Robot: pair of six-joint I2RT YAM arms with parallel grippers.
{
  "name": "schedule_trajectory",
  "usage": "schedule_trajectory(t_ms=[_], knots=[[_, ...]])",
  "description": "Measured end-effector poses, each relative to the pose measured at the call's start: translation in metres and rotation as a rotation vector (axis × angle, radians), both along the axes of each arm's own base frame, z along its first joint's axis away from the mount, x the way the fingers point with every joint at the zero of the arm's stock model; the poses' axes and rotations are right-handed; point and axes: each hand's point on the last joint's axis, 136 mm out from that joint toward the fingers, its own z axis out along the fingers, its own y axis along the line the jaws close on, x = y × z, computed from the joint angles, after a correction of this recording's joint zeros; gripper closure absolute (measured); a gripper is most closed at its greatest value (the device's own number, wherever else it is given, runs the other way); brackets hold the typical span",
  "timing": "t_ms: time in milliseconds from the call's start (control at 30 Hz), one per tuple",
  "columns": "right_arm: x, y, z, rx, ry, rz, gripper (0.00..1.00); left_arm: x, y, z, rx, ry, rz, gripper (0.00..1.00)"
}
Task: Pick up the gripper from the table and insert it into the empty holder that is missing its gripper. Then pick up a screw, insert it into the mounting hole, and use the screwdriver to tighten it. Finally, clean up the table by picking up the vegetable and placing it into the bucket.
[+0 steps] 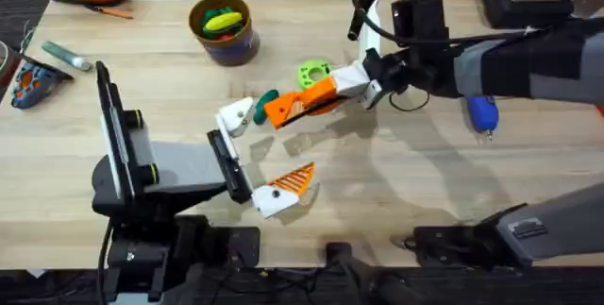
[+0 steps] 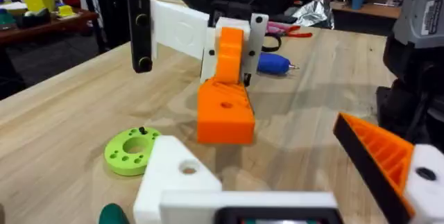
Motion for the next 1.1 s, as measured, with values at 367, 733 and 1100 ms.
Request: schedule_trajectory(t_ms=[367, 733, 1100], knots=[[-0.007, 0.007, -0.001, -0.007, -0.005, 0.021, 0.997, 0.000, 0.000, 0.000, 0.000, 0.000, 0.000, 0.015], [-0.003, 0.019, -0.010, -0.028, 0.006, 0.033, 0.997, 0.000, 0.000, 0.000, 0.000, 0.000, 0.000, 0.015], [-0.005, 0.025, -0.009, -0.024, -0.002, 0.053, 0.997, 0.000, 0.000, 0.000, 0.000, 0.000, 0.000, 0.015]])
